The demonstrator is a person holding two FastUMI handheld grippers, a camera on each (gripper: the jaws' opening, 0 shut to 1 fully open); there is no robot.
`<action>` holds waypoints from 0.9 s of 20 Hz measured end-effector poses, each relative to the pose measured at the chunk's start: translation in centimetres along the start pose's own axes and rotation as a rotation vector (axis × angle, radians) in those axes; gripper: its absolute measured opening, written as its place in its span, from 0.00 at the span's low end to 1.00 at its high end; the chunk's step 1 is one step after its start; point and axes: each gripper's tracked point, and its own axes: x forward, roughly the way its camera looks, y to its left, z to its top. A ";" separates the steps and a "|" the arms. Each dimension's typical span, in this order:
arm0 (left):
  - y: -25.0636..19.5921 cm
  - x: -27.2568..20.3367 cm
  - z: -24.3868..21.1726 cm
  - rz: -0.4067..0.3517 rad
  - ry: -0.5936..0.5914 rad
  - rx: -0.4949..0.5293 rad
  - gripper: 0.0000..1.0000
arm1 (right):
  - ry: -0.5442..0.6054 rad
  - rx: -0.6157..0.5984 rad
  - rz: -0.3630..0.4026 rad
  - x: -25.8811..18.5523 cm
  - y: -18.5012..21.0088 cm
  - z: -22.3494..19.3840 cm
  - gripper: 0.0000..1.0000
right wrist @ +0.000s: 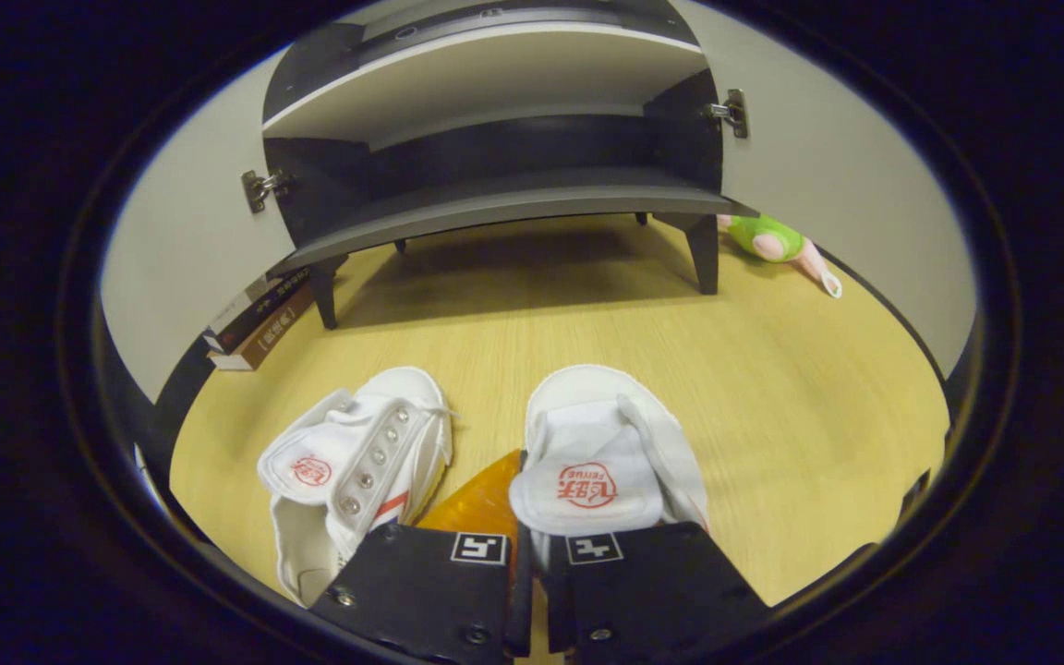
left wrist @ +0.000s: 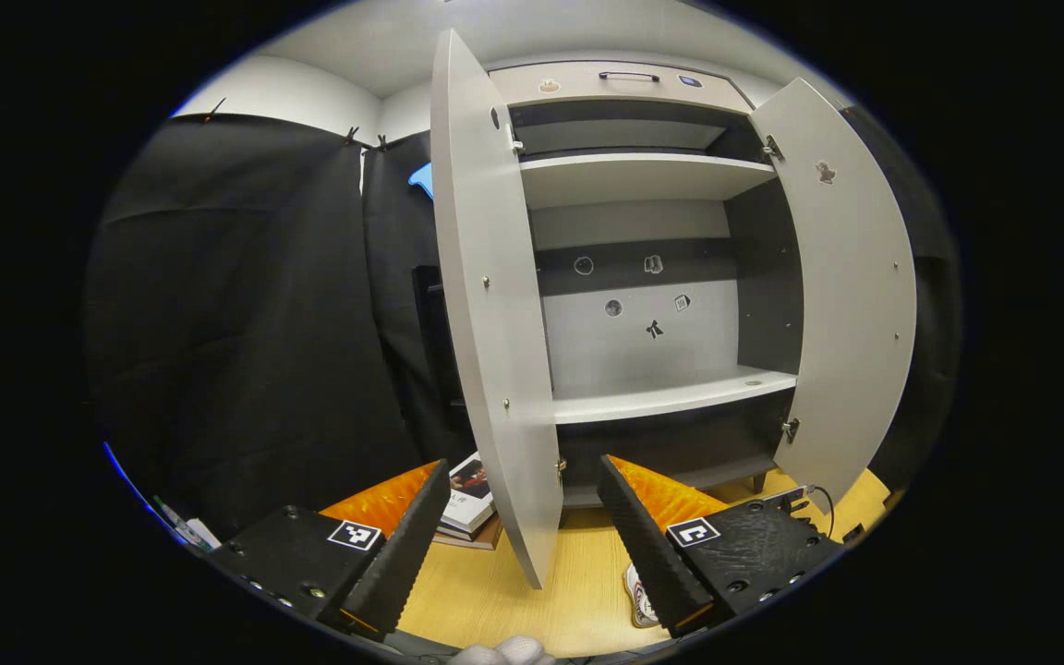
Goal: Grab one shoe with the right hand and put it into the shoe cabinet, grab the other shoe with the left hand and put it into the shoe cabinet; then close the right door with the right hand and the left door with the left hand.
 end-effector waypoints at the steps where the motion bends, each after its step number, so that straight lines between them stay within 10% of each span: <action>1: 0.2 0.0 0.0 0.004 -0.001 -0.001 0.96 | 0.004 -0.003 0.000 -0.1 -0.2 0.1 0.10; 8: 0.1 -0.1 0.2 -0.022 -0.015 -0.012 0.96 | -0.049 -0.044 -0.006 -3.9 -0.5 3.0 0.09; 18: 1.0 -2.5 -0.7 -0.092 -0.044 -0.027 1.00 | -0.282 -0.059 -0.030 -16.1 1.7 17.9 0.09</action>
